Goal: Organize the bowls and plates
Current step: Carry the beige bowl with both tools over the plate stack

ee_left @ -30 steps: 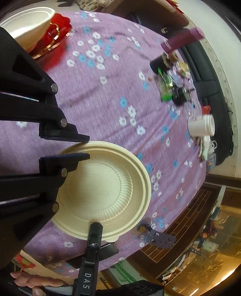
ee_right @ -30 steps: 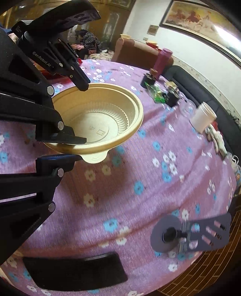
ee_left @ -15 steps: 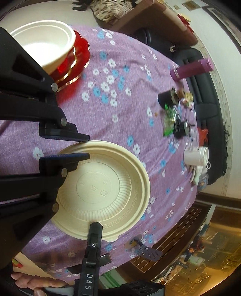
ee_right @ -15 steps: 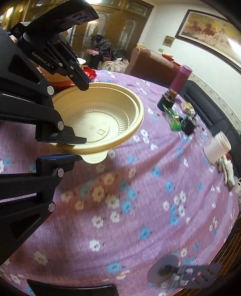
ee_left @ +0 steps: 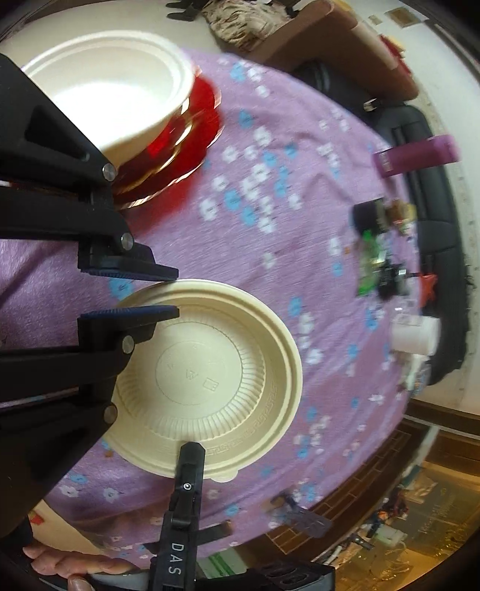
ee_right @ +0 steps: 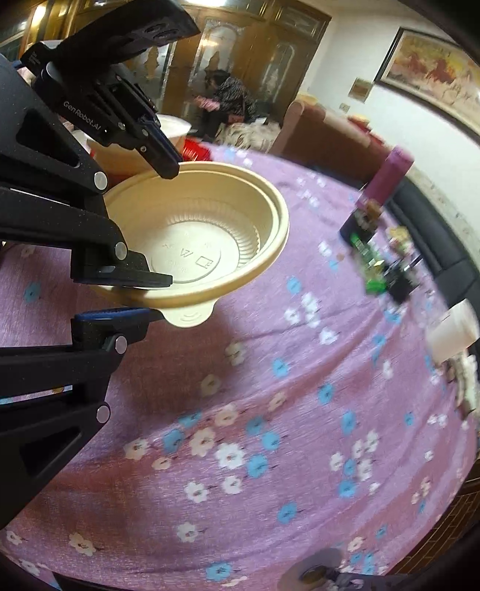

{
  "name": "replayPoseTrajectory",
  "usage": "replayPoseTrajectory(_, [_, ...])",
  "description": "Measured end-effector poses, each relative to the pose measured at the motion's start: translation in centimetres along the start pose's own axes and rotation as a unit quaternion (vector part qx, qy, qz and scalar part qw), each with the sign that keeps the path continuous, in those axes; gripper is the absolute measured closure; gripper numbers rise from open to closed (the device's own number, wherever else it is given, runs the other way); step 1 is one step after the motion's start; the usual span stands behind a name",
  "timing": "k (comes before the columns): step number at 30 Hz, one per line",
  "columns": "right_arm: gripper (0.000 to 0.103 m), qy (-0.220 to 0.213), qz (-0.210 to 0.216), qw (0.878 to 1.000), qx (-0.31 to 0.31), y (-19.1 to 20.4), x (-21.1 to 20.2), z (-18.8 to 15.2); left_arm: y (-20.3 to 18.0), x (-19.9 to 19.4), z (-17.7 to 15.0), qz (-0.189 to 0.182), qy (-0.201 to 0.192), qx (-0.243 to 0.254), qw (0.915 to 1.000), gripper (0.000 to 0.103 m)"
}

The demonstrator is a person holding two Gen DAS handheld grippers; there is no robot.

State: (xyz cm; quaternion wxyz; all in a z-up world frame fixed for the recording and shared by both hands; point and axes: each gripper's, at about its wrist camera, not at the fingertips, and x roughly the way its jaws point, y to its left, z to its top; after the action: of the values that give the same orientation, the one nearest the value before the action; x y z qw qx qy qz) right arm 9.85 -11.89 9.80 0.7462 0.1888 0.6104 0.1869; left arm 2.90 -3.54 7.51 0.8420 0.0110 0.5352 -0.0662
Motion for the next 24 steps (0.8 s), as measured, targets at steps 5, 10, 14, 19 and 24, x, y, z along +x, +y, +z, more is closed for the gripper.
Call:
replayPoseTrajectory(5, [0.090,0.030,-0.019,0.999,0.014,-1.8,1.7,-0.7,-0.7,1.5,-0.7,0.003,0.013,0.004,0.9999,0.089])
replayPoseTrajectory(10, [0.088,0.033,-0.033,0.999,-0.003,-1.4,1.8,-1.0,-1.0,2.3,-0.5,0.012,0.014,0.001,0.9998,0.065])
replayPoseTrajectory(14, [0.087,0.030,-0.046,0.998,-0.009,-1.4,1.3,-0.7,-0.8,3.3,-0.5,0.010,0.024,-0.004,0.9997,0.065])
replayPoseTrajectory(19, [0.085,0.040,-0.052,0.998,-0.006,-2.1,1.2,-0.7,-1.4,4.0,-0.6,0.002,0.032,0.005,0.9995,0.082])
replayPoseTrajectory(24, [0.085,0.033,-0.054,0.998,-0.011,-2.3,0.4,-1.1,-1.9,3.6,-0.5,0.007,0.022,0.018,0.9996,0.088])
